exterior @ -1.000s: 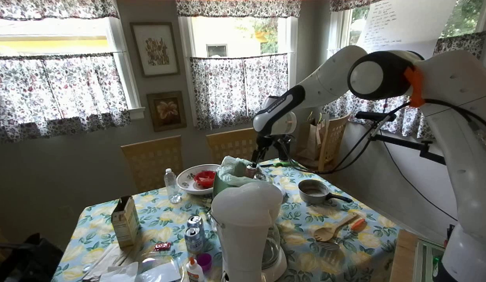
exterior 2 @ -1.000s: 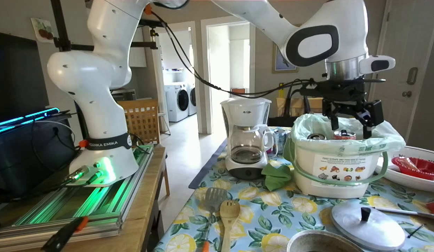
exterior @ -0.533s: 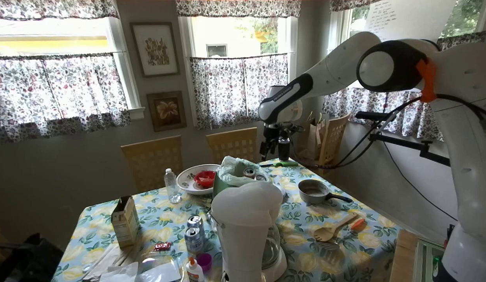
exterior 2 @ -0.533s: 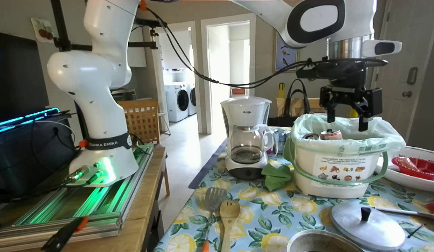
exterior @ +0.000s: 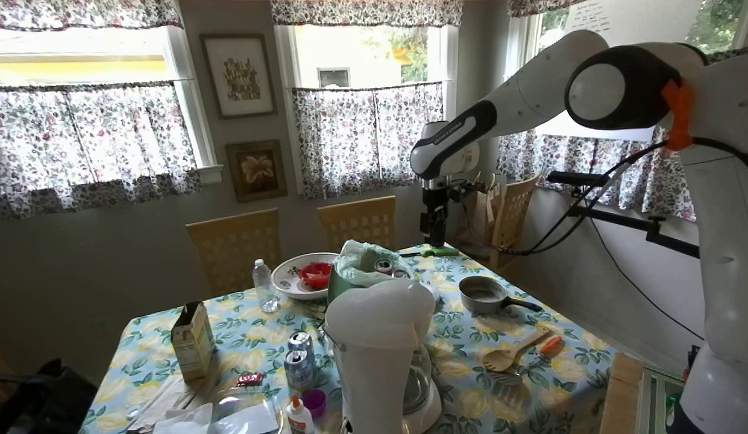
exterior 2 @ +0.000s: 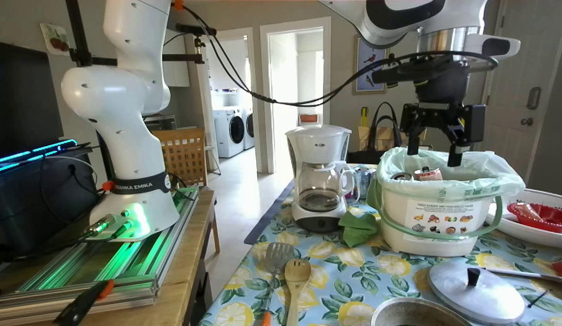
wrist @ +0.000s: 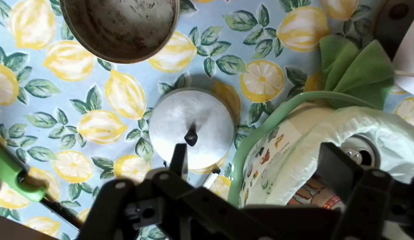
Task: Put the two right cans in the bin
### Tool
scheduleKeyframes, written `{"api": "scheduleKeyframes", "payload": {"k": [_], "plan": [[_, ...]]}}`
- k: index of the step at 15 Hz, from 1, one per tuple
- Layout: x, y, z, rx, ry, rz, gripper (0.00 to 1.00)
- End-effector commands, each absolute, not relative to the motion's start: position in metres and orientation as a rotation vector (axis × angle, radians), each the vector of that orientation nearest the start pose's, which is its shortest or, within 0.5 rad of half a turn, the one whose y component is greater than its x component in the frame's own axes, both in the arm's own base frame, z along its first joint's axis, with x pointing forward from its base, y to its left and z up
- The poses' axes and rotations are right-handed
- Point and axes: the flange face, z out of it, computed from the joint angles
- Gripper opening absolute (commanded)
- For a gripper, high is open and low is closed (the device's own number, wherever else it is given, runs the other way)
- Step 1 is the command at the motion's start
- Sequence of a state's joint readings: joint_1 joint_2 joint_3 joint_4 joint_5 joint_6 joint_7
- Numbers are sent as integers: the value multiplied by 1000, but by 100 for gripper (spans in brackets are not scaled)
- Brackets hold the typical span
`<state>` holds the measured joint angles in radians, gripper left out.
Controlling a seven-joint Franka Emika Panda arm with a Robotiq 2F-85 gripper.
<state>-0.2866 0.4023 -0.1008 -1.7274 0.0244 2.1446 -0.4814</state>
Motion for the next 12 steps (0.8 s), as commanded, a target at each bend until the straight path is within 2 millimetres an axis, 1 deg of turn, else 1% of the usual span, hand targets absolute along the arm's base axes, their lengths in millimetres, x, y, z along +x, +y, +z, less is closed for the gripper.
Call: {"api": "scheduleKeyframes", "payload": {"k": [1,3,8,12], "plan": [[587,-247,364,-3170,-161,39,100],[579,-249,368,-3163,-173,31,100],[567,-251,373,-3151,-198,15,100],[560,-250,378,-3094,-306,-49,100]]}}
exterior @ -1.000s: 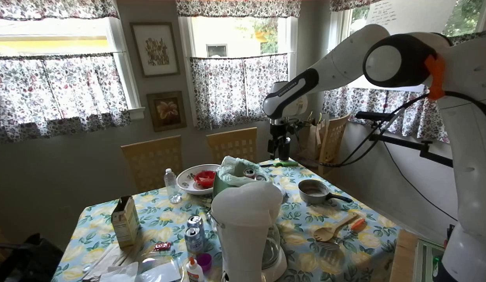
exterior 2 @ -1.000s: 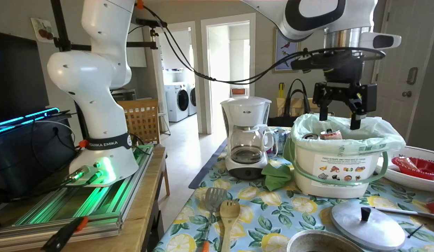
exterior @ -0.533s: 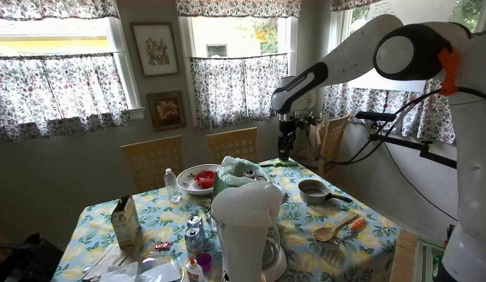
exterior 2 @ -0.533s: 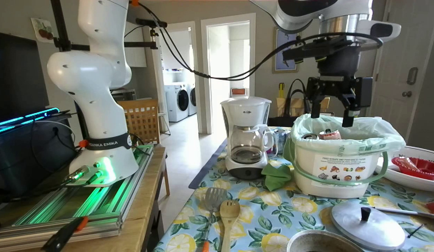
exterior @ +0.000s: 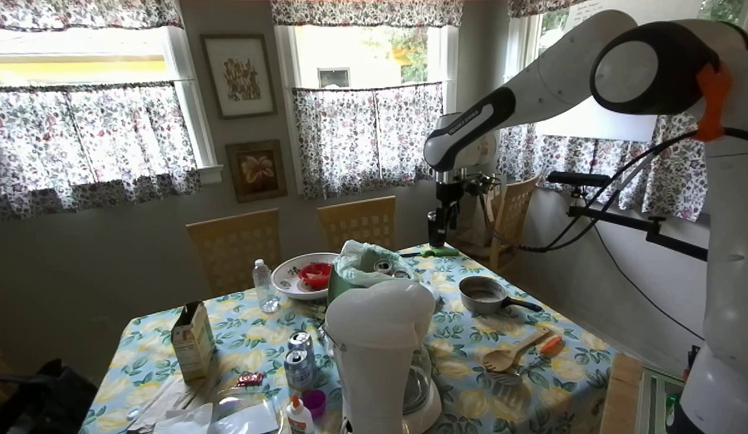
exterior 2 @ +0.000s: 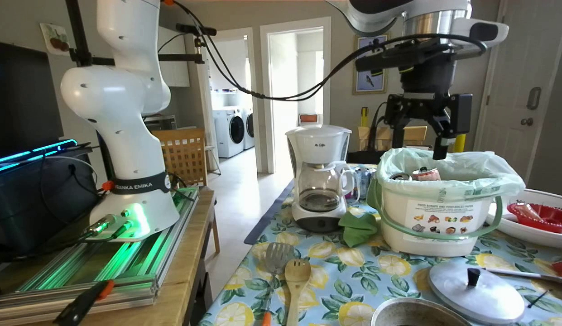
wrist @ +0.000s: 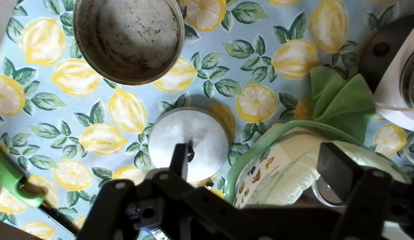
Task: Put the two right cans in the bin
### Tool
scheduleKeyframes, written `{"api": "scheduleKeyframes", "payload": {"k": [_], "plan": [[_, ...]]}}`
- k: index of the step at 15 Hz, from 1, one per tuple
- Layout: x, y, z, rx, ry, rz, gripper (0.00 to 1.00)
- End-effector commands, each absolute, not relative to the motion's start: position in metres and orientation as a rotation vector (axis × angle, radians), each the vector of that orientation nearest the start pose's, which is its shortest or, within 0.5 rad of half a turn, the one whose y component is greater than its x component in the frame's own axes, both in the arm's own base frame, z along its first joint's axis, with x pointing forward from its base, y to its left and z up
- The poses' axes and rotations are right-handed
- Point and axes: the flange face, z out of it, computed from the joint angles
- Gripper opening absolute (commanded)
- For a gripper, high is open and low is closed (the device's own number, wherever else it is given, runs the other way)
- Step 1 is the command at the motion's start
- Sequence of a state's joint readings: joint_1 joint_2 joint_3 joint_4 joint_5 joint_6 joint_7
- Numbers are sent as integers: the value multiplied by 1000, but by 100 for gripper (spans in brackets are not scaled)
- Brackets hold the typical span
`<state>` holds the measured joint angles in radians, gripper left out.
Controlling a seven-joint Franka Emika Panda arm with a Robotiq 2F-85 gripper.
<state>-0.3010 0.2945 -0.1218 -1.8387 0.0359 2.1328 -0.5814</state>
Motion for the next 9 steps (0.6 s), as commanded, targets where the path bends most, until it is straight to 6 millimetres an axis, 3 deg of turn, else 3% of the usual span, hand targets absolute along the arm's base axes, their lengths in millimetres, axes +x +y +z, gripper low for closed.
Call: {"api": "scheduleKeyframes", "payload": {"k": [1,9], "plan": [[558,-250,379,-3085,-325,-55,100],[546,-252,382,-3029,-432,-101,100]]}}
